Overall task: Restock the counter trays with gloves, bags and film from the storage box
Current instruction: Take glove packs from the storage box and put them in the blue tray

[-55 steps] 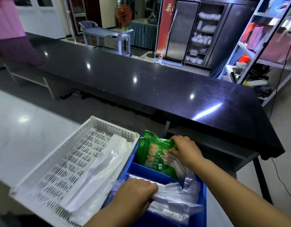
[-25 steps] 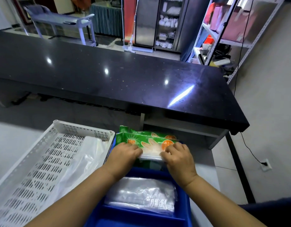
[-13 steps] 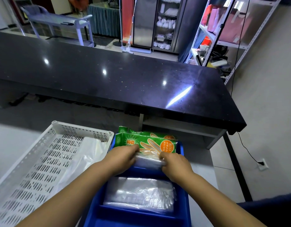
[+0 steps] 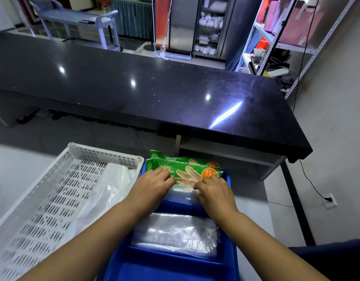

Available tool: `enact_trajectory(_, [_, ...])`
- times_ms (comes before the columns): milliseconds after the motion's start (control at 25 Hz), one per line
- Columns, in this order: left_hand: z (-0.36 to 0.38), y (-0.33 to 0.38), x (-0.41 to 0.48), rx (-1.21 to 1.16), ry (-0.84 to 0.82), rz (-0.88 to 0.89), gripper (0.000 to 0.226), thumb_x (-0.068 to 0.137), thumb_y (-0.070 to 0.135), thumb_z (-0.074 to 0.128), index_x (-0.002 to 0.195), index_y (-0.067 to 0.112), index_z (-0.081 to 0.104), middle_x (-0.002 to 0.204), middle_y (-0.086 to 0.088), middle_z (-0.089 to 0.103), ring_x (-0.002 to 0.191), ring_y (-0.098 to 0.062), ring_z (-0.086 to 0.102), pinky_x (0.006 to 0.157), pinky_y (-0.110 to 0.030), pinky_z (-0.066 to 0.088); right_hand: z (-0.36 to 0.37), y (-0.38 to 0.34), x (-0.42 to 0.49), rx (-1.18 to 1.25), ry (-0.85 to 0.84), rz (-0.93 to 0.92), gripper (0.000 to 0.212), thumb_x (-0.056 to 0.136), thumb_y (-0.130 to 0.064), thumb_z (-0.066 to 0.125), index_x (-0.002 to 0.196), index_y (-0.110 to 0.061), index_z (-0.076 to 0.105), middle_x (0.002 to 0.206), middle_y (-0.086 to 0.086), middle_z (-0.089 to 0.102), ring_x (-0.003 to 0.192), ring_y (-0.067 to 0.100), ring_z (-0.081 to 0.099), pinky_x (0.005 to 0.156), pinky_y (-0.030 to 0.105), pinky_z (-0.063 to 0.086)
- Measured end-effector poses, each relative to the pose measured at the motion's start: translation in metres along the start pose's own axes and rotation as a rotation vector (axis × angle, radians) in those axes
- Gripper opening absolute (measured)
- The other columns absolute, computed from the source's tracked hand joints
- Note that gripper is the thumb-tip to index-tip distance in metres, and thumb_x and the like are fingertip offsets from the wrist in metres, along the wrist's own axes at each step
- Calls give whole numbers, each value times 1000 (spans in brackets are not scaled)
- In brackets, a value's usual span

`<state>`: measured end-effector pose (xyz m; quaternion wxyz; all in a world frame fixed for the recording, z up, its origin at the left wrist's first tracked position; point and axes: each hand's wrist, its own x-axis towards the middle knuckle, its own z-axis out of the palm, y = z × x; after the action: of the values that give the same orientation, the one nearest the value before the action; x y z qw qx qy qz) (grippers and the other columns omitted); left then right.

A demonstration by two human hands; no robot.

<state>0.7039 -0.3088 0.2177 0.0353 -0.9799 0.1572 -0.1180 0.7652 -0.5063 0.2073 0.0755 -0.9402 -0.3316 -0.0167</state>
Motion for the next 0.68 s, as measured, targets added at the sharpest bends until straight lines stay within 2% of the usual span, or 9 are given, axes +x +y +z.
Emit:
enact_trajectory(80, [1, 0, -5, -16, -81, -22, 26, 54, 12, 78, 76, 21, 66, 73, 1, 63, 65, -19, 61, 47, -26, 45, 1, 0, 1, 14, -16, 9, 20, 81, -18, 63, 101, -19, 67, 96, 5, 67, 90, 28, 57, 70, 32, 38])
enact_trajectory(200, [8, -2, -5, -58, -307, -123, 23, 79, 14, 56, 101, 21, 61, 99, -2, 61, 92, -24, 60, 64, -34, 46, 2, 0, 0, 139, -163, 68, 14, 87, -23, 57, 99, -21, 63, 104, 3, 64, 87, 28, 60, 67, 32, 44])
enact_trajectory(280, [10, -2, -5, -92, -337, -156, 26, 82, 13, 50, 105, 22, 58, 106, -2, 60, 97, -26, 59, 67, -34, 43, 0, 1, -2, 183, -194, 81, 16, 88, -23, 55, 102, -21, 63, 108, 2, 64, 88, 27, 61, 71, 35, 48])
enact_trajectory(360, [-2, 4, -7, -97, -245, -164, 24, 78, 12, 58, 98, 24, 62, 98, 0, 63, 89, -24, 62, 60, -31, 40, -7, 4, -7, 176, -169, 68, 21, 89, -25, 53, 108, -24, 62, 112, -1, 63, 92, 26, 61, 73, 35, 48])
enact_trajectory(480, [-24, 15, -14, -25, -54, -163, 25, 54, 13, 81, 73, 24, 70, 66, 3, 65, 57, -20, 63, 41, -21, 41, -22, 13, -13, 111, -105, 8, 25, 91, -29, 50, 114, -26, 58, 115, -2, 63, 97, 24, 61, 72, 34, 47])
enact_trajectory(680, [-46, 29, -58, -120, 27, -470, 10, 72, 18, 71, 81, 21, 71, 71, -1, 69, 65, -28, 65, 49, -30, 47, -34, 9, -17, -9, -59, -160, 21, 90, -27, 47, 106, -21, 61, 102, 3, 67, 89, 27, 61, 68, 36, 50])
